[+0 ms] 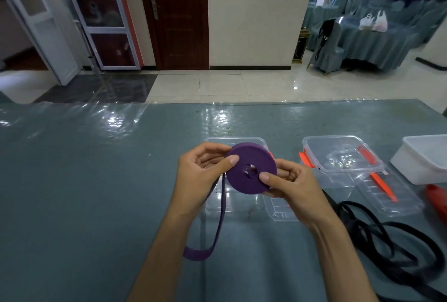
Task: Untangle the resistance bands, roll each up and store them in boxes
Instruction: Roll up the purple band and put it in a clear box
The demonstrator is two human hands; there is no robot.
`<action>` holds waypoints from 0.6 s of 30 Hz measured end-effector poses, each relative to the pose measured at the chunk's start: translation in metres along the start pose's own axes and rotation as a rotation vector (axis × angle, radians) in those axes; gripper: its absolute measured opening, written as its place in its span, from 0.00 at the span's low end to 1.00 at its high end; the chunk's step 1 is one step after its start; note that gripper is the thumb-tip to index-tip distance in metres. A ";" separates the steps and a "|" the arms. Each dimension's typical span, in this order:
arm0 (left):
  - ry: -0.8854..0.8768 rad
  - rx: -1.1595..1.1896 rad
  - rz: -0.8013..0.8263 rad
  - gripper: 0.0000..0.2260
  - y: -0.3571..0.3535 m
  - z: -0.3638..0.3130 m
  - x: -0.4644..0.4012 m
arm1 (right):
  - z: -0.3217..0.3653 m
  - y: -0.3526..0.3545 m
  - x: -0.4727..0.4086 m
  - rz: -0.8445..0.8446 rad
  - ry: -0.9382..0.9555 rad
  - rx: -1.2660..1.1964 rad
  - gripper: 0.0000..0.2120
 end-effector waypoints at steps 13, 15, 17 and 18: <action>0.014 -0.091 -0.005 0.10 -0.005 0.002 -0.017 | -0.004 0.004 -0.019 -0.019 -0.040 -0.096 0.32; 0.048 -0.034 0.043 0.09 -0.008 0.005 -0.019 | -0.002 0.006 -0.022 -0.070 -0.012 -0.125 0.30; 0.083 -0.033 0.131 0.13 -0.011 0.008 -0.020 | -0.003 0.006 -0.024 -0.089 -0.013 -0.182 0.30; 0.090 -0.042 0.154 0.14 -0.010 0.008 -0.021 | -0.004 0.005 -0.025 -0.080 -0.017 -0.200 0.30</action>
Point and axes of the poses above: each hand's wrist, its own x-axis away from the middle knuckle, its own y-axis out of the back of the hand, z = x × y, the point moved 8 cm from there along -x, towards the middle knuckle, and after that the axes turned 3 degrees about x, right-handed, at the moved point
